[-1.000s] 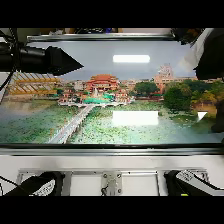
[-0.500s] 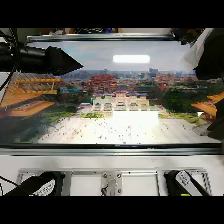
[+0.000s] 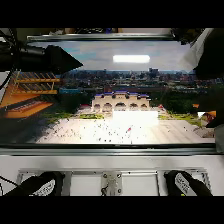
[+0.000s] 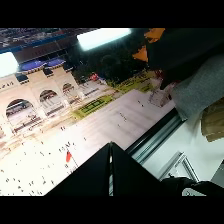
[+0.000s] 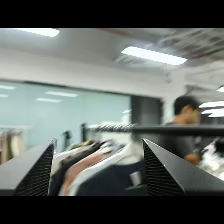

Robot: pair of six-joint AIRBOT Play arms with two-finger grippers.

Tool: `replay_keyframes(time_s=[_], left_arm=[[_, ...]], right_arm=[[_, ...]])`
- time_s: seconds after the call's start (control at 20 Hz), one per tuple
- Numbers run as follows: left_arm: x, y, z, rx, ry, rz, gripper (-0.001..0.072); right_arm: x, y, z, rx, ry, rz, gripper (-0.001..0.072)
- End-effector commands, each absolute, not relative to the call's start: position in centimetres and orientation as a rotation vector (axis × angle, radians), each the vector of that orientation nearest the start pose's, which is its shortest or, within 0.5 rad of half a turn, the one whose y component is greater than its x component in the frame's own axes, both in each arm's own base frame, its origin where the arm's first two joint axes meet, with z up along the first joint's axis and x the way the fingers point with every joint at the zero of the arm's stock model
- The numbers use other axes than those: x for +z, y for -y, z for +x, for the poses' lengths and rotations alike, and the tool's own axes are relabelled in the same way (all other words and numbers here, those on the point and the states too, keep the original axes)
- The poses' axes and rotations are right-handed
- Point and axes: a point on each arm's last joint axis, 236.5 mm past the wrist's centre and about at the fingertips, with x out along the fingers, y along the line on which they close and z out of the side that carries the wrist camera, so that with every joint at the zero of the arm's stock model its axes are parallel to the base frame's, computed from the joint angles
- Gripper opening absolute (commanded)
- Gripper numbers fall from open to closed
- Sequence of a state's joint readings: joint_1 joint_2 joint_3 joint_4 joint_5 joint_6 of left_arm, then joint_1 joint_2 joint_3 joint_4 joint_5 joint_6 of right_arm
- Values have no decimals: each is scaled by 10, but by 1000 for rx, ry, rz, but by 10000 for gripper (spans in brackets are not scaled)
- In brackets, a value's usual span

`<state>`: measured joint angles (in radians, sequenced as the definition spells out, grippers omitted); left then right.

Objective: Fold the clothes and pants, and hang the long-sleeved shirts on hangers.

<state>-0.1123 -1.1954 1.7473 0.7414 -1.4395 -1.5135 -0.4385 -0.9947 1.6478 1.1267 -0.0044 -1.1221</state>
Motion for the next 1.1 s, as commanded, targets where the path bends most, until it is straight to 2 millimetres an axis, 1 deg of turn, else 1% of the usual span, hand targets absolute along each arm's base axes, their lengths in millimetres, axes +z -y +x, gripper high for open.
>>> replay_keyframes(time_s=[0.0, 0.1, 0.2, 0.3, 0.35, 0.4, 0.45, 0.5, 0.55, 0.6, 0.65, 0.7, 0.8, 0.85, 0.9, 1.0, 1.05], left_arm=[[304, 212, 338, -844, -839, -373, 16], [303, 212, 338, -845, -842, -372, 15], [303, 212, 338, -845, -842, -372, 16], [303, 212, 338, -845, -842, -372, 15], [303, 212, 338, -844, -842, -372, 16], [303, 212, 338, -845, -843, -371, 15], [303, 212, 338, -845, -843, -371, 16], [303, 212, 338, -845, -843, -371, 16], [303, 212, 338, -845, -843, -371, 15], [303, 212, 338, -845, -843, -371, 16], [303, 212, 338, -845, -843, -371, 16], [303, 212, 338, -845, -843, -369, 16], [302, 212, 337, -862, -826, -327, 15], [297, 211, 338, -844, -833, -303, 15], [286, 207, 341, -801, -851, -246, 15], [253, 197, 345, -696, -904, -104, 15], [237, 199, 343, -675, -932, -59, 15]], right_arm=[[542, 107, 378, -306, 443, -9, 592], [505, 66, 406, -221, 295, 48, 592], [466, 11, 430, -94, 163, 73, 591], [419, -56, 445, 85, 11, 46, 589], [390, -95, 447, 203, -89, 44, 588], [363, -132, 443, 329, -186, 31, 588], [335, -172, 433, 479, -283, 12, 588], [314, -206, 419, 621, -359, -9, 588], [293, -239, 399, 770, -433, -28, 589], [275, -259, 383, 872, -491, -63, 589], [254, -269, 372, 932, -559, -109, 589], [236, -275, 362, 971, -628, -125, 589], [206, -278, 349, 1006, -730, -137, 589], [193, -277, 346, 1007, -763, -127, 589], [182, -276, 344, 1006, -790, -123, 589], [163, -278, 337, 1014, -840, -113, 589], [158, -280, 334, 1020, -854, -113, 588]])
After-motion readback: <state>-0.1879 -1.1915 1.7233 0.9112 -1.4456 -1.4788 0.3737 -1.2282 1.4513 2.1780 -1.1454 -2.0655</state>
